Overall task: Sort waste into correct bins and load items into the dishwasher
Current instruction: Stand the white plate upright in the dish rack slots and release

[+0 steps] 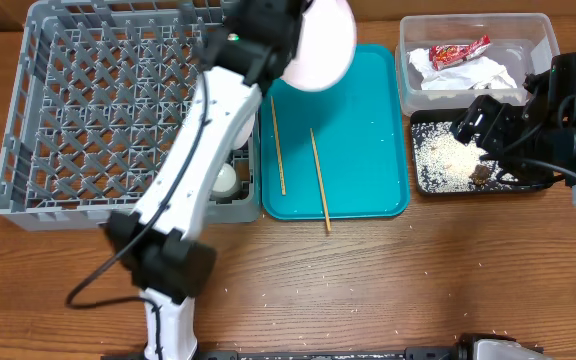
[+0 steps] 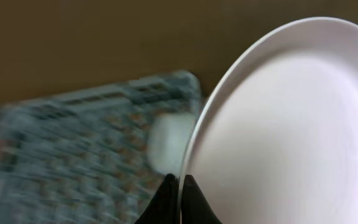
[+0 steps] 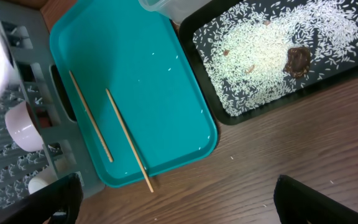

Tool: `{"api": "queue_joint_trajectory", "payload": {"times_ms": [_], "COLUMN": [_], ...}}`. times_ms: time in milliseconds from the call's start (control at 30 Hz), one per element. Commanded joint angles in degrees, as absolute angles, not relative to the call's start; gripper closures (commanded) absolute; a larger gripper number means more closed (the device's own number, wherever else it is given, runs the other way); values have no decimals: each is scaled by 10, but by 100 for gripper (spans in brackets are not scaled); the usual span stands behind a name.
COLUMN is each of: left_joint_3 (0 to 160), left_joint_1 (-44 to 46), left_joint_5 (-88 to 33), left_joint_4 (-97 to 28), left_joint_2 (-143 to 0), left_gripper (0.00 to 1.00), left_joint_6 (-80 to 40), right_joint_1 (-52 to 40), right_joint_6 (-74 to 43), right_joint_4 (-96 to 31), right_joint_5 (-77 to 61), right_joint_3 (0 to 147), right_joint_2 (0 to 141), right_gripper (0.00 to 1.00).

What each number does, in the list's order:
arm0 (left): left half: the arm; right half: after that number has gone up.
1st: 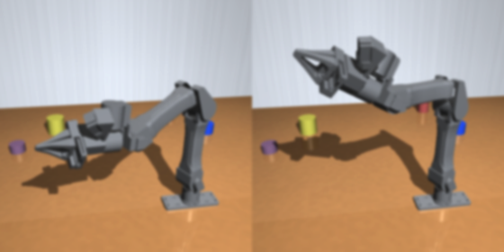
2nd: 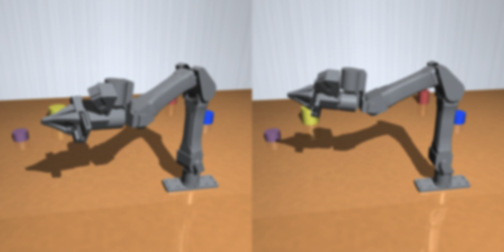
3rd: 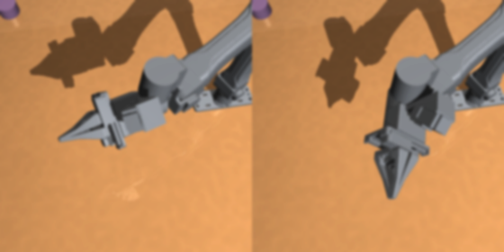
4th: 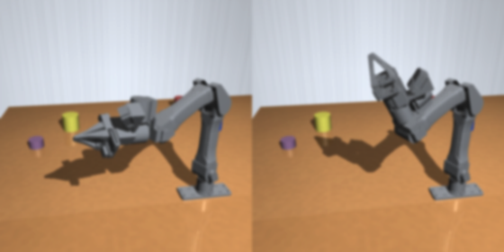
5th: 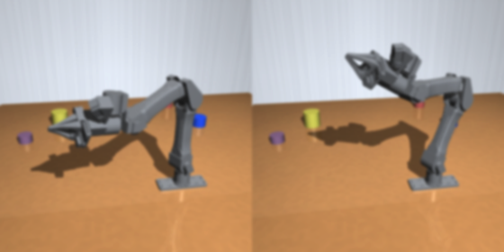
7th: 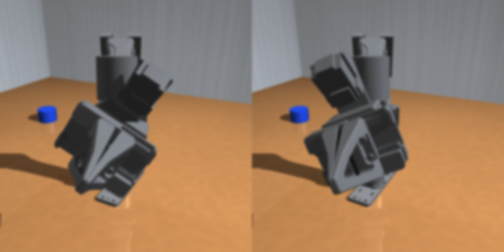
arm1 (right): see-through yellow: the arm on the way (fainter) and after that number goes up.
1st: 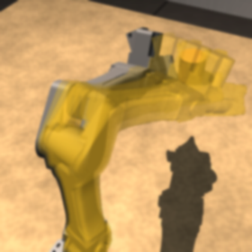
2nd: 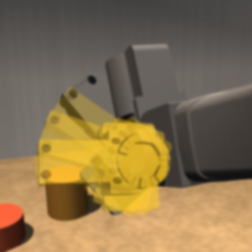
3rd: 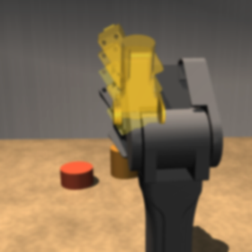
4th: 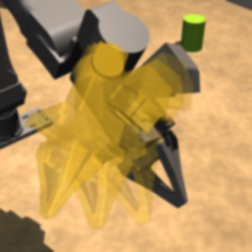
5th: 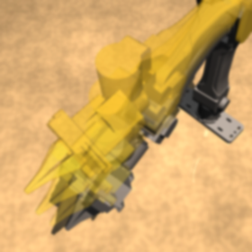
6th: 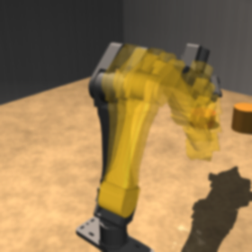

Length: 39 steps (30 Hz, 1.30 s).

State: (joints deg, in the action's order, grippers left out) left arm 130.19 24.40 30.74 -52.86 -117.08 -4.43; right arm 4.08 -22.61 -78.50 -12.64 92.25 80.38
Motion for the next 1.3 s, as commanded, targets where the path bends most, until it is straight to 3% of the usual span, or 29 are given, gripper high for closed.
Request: {"api": "queue_joint_trajectory", "payload": {"times_ms": [0, 100, 367, 700, 1267], "left_joint_3": [1308, 1305, 1240, 1073, 1027], "left_joint_1": [219, 187, 76, 72, 81], "left_joint_5": [522, 589, 554, 554, 530], "left_joint_4": [-502, -477, -407, -193, -170], "left_joint_2": [-1167, -1169, -1169, -1169, -1170], "left_gripper": [96, 96, 96, 96, 96], "left_joint_6": [96, 150, 92, 189, 161], "right_joint_1": [41, 42, 42, 42, 42], "right_joint_6": [-225, -225, -225, -225, -225], "right_joint_4": [-781, -781, -781, -781, -781], "right_joint_5": [-120, -120, -120, -120, -120], "right_joint_3": [929, 929, 929, 929, 929], "right_joint_2": [803, 803, 803, 803, 803], "right_gripper": [0, 0, 0, 0, 0]}}
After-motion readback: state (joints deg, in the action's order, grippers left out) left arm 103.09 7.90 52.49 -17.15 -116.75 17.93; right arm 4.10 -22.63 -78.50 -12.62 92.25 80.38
